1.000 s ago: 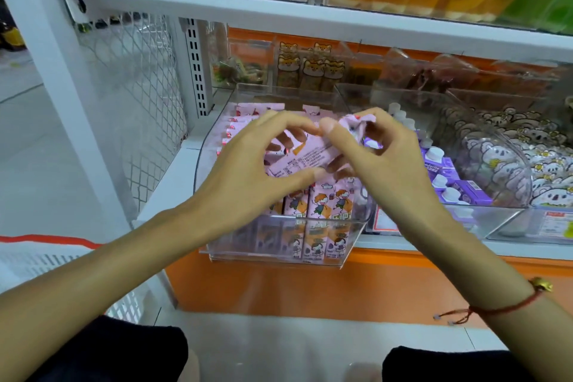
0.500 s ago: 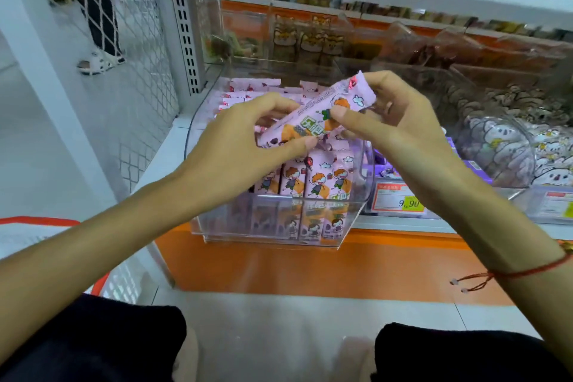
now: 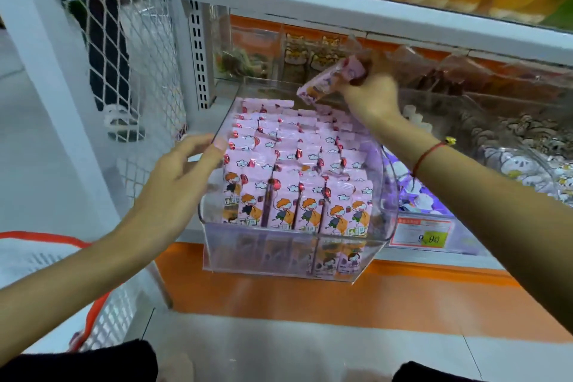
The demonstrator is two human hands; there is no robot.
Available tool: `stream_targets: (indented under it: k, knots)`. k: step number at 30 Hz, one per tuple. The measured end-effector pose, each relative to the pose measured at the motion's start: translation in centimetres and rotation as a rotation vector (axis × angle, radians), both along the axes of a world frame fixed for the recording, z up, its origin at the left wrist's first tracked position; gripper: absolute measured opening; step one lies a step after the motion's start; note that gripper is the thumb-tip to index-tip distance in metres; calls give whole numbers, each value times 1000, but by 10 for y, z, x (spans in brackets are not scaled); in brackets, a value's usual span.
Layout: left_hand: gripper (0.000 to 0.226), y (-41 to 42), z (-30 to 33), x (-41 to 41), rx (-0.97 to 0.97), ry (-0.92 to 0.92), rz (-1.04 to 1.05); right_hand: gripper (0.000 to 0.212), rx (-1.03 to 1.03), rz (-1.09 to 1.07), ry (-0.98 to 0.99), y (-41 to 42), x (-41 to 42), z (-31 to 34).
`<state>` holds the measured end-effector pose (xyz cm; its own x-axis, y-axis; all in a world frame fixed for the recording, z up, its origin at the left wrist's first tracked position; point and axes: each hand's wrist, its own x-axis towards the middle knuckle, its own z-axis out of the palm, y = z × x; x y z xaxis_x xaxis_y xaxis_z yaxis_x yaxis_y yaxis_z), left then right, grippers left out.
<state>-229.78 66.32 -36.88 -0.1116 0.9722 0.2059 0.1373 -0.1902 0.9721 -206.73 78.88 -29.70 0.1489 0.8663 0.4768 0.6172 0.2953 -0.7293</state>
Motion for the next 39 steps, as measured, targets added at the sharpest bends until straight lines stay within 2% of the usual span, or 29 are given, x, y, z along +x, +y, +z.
stream_targets:
  k: [4, 9, 14, 17, 20, 23, 26, 28, 31, 33, 36, 39]
  knots:
    - [14, 4, -3, 2, -4, -12, 18, 52, -38, 67, -268, 19, -8, -3]
    - [8, 3, 0, 4, -11, -14, 29, 34, 7, 59, -509, 28, -7, 11]
    - [8, 0, 4, 6, -19, -9, 50, 19, 30, 108, -596, 28, -8, 11]
    - [8, 0, 5, 7, -19, -4, 51, 19, -60, 65, -636, 37, -26, 6]
    - [7, 0, 6, 6, -27, -3, 40, 20, -224, 16, -791, 42, -39, -2]
    - [7, -1, 6, 5, -40, 11, 35, 31, -475, 136, -988, 35, -40, -13]
    - [9, -1, 9, 3, -61, 45, 42, 41, -533, 223, -1022, 22, -35, -9]
    - [22, 0, 13, 1, -36, 160, 90, 43, -477, 238, -939, 8, -27, 0]
    - [35, 7, 31, 4, 179, 408, 151, 38, -261, 227, -887, -33, -6, 2]
    - [30, 18, 49, 13, 286, 529, 58, 36, -92, 218, -875, -72, 10, -7]
    - [30, 51, 68, 36, 293, 782, -153, 38, 99, 146, -772, -125, 31, -25]
    - [33, 98, 71, 61, 206, 994, -248, 41, 37, 51, -603, -142, 46, -35]
